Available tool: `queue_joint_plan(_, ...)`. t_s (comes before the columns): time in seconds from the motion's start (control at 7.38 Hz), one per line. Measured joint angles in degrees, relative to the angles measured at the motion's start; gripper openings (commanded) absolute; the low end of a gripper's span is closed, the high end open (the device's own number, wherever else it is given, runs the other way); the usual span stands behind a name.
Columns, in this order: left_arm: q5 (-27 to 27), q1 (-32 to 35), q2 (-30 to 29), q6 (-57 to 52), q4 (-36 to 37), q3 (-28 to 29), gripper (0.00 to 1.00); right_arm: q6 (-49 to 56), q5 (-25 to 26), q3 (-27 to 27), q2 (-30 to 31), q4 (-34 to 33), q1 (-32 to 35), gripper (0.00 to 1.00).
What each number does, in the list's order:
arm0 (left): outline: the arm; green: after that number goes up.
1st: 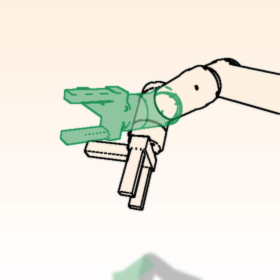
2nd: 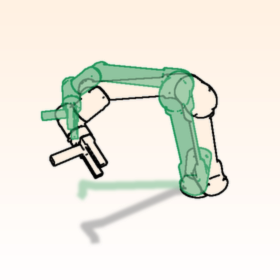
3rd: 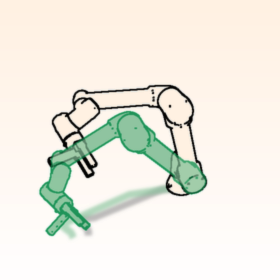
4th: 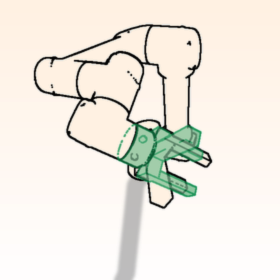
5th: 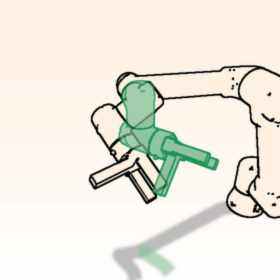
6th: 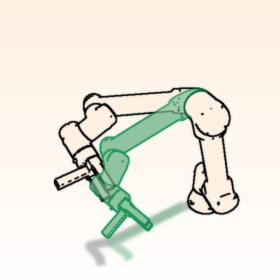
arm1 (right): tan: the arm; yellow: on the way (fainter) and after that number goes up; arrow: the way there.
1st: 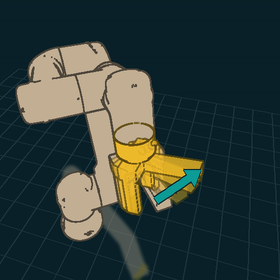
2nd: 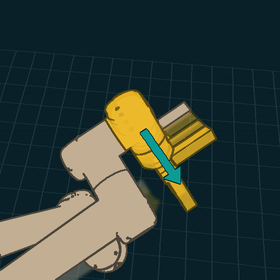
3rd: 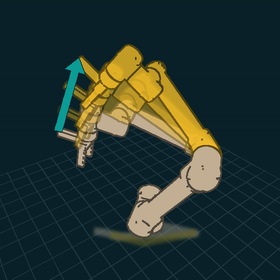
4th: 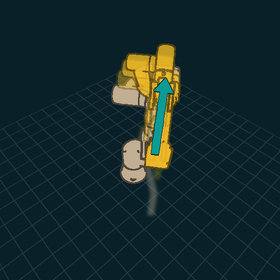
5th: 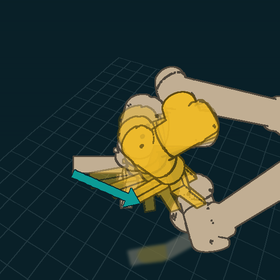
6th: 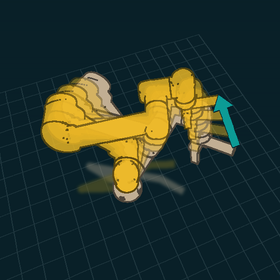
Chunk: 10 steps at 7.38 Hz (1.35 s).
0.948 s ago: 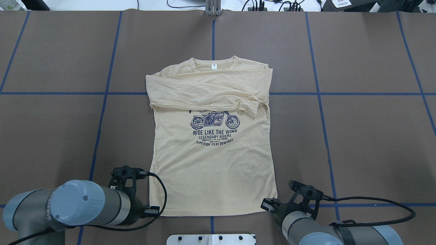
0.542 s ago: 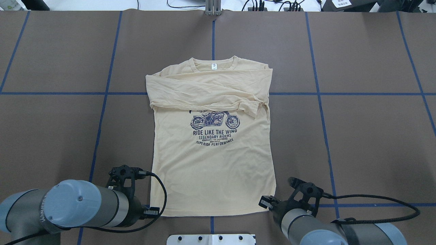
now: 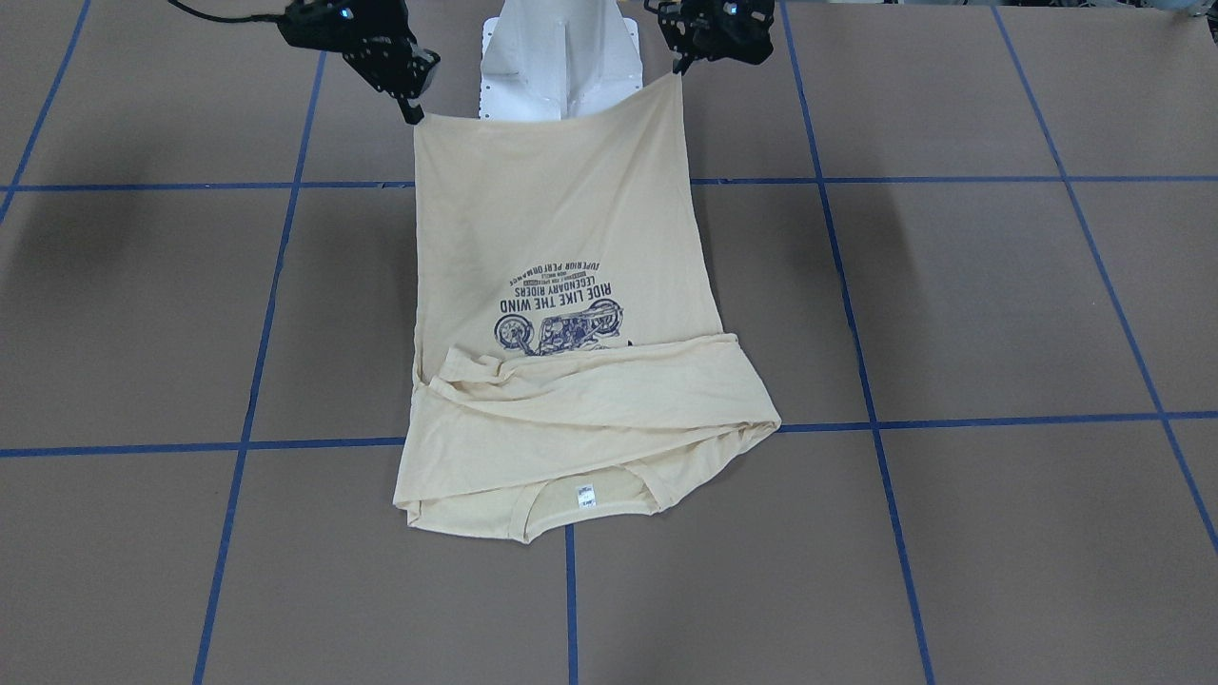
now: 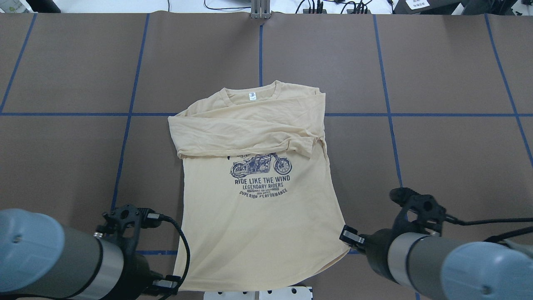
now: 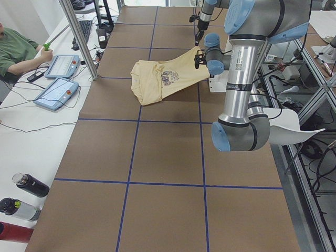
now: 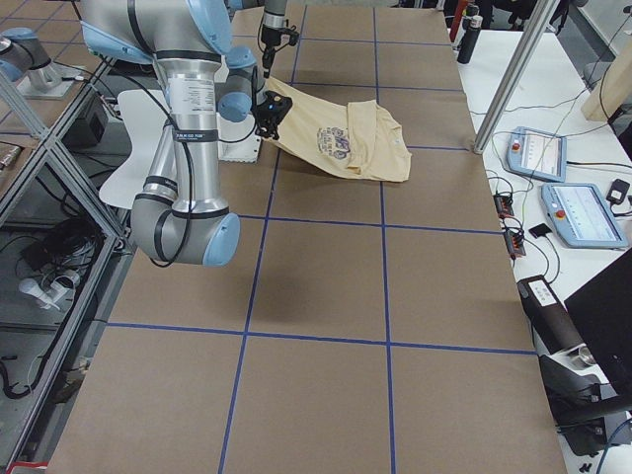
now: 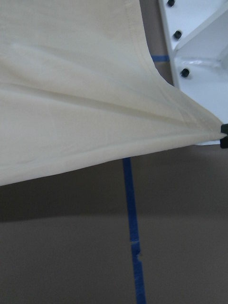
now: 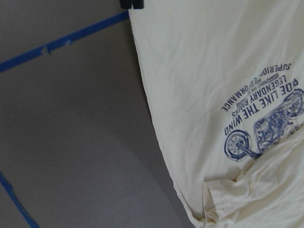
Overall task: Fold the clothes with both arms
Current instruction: 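Lift the hem with both grippers and fold it over toward the collar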
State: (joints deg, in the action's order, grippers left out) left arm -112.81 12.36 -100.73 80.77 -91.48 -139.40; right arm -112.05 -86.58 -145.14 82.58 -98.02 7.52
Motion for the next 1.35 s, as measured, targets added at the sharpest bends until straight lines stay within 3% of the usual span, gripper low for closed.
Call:
queue_joint_plan(0.14, -3.59, 2.24, -1.39, -0.11, 4.98, -4.6, 0.0, 0.16, -4.96, -6.39, -0.41, -5.34, 2.16, 0.0)
queue_joint_plan(0.27, -6.44, 5.24, -4.37, -0.34, 9.05, -6.02, 0.0, 1.71, -9.17, -9.13, -1.03, -7.93, 5.39, 0.0)
queue_joint_plan(0.41, -7.15, 7.59, -6.82, -1.35, 11.45, -4.52, 0.0, 4.88, -11.13, -8.04, -2.5, -8.87, 8.69, 0.0)
queue_joint_plan(0.95, -1.01, 18.99, -11.21, -9.19, 12.97, 9.09, 0.0, 16.7, -11.99, 13.26, -15.66, -7.73, 21.88, 0.0)
queue_joint_plan(1.35, 1.17, 26.48, -12.68, -15.99, 12.12, 14.38, 0.0, 22.49, -12.02, 30.04, -19.88, 6.01, 28.64, 0.0)
